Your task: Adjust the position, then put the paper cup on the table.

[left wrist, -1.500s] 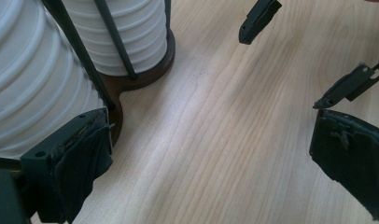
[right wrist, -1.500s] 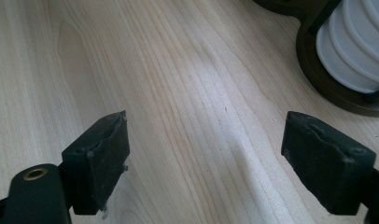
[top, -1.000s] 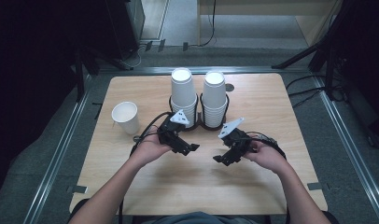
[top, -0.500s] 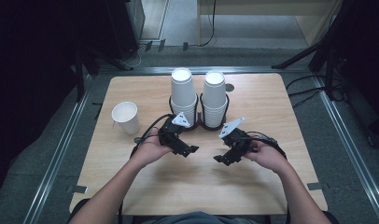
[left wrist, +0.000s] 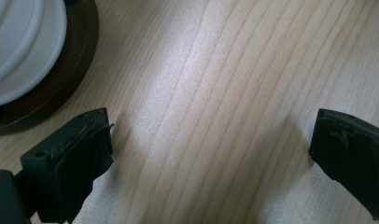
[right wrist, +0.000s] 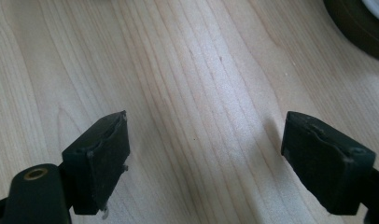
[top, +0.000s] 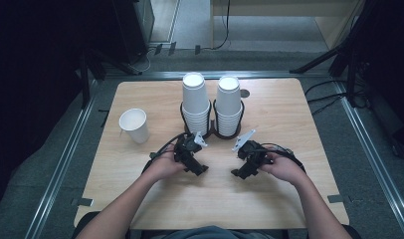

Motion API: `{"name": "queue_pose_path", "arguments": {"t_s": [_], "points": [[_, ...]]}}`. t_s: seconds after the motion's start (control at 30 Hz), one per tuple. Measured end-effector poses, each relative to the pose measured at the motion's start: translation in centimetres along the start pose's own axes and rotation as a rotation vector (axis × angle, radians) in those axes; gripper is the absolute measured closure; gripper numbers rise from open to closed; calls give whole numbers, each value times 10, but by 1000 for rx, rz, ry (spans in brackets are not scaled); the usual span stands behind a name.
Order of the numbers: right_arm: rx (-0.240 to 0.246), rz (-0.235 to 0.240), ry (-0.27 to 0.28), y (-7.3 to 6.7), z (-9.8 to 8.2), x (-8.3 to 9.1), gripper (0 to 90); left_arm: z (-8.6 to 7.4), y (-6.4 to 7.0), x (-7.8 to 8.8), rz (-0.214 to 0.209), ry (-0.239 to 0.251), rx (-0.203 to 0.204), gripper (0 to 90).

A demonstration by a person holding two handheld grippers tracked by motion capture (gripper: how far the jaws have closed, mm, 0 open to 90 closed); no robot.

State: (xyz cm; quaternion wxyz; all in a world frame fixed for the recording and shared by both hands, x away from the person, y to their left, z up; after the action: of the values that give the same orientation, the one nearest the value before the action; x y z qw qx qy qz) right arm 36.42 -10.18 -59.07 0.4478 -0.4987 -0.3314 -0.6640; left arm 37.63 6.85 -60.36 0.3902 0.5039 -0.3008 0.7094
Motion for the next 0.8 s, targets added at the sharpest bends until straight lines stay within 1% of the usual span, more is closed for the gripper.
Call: {"name": "queue_pose_path", "arguments": {"t_s": [0.13, 0.3, 0.37, 0.53, 0.63, 0.77, 0.8], "points": [[2, 0, 5, 0, 0, 1, 156, 0, 0, 0, -5, 0, 0, 0], [1, 2, 22, 0, 3, 4, 156, 0, -4, 4, -5, 16, 18, 0], [0, 6, 33, -1, 5, 7, 156, 0, -5, 7, -6, 33, 28, 0], [10, 4, 67, -3, 9, 13, 156, 6, -5, 18, -25, 108, 53, 0], [1, 4, 81, -3, 11, 16, 156, 8, -4, 22, -27, 119, 50, 0], [-5, 7, 85, -2, 10, 18, 156, 9, -2, 22, -30, 121, 50, 0], [-5, 1, 87, -1, 10, 18, 156, 9, -2, 21, -30, 117, 48, 0]]}}
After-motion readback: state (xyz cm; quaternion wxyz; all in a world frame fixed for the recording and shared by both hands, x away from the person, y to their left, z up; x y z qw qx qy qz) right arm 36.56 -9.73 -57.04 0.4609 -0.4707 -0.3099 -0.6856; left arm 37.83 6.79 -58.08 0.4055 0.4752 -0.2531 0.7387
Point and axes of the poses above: each handheld gripper's, and its own axes: x roughly backward along the jaws, z roughly out of its top, y roughly to its right, the point moved 8 cm from there along -x, roughly forward along the jaws, and after that the axes turned 11 degrees about -y, right-handed, at the moved point
